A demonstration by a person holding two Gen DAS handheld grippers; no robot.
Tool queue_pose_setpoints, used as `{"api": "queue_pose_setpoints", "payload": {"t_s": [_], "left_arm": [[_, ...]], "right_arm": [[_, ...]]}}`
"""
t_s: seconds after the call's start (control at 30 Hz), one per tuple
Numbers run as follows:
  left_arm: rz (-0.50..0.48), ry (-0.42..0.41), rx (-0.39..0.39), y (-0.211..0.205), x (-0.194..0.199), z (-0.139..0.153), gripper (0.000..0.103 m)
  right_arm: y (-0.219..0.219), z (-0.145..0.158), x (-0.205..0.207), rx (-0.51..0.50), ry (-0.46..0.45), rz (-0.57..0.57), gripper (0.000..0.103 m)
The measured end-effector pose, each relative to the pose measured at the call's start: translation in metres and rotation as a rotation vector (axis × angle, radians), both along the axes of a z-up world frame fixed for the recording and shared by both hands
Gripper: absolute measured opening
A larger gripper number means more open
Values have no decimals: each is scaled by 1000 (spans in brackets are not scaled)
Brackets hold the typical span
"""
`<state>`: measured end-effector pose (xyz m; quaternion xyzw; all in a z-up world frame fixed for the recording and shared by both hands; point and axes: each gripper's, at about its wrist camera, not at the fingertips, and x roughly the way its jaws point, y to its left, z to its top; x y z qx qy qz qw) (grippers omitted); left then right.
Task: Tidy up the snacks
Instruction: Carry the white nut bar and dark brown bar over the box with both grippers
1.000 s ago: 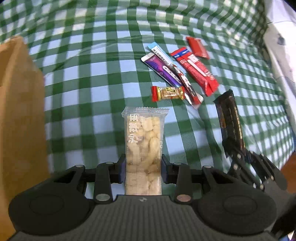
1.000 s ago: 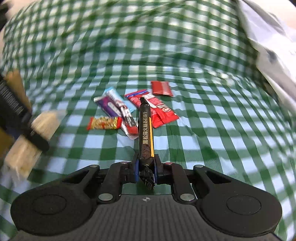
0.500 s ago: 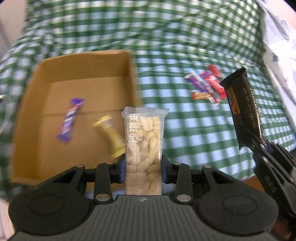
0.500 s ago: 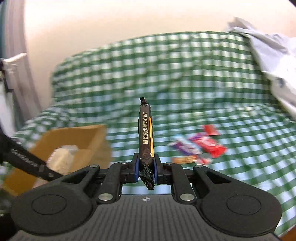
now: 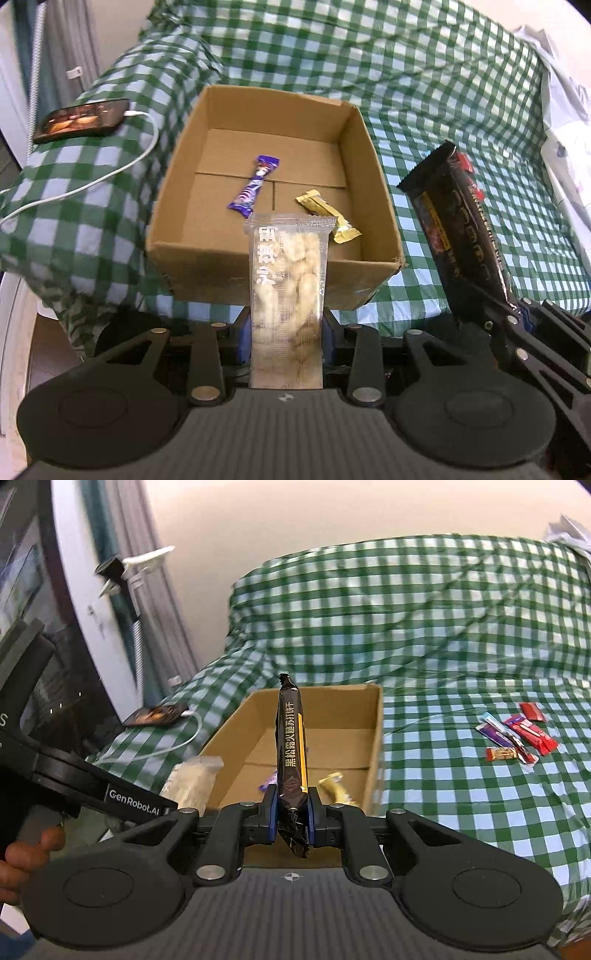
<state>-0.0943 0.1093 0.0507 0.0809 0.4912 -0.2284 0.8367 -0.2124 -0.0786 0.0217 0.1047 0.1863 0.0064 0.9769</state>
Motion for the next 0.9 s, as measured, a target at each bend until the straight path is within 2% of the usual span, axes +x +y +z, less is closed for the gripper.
{"api": "queue_pose_setpoints", "payload": {"t_s": [0.3,0.6,0.9], "left_arm": [[16,-13,-79,44,-22,4,40],[25,-17,-119,56,-23,7,40],[23,-17,-123,56,-23,6,40]], "right_arm": [[40,3,-17,-54,22,5,15],[61,10,-20,-116,16,17,15],[65,10,-17,-124,31,18,15]]}}
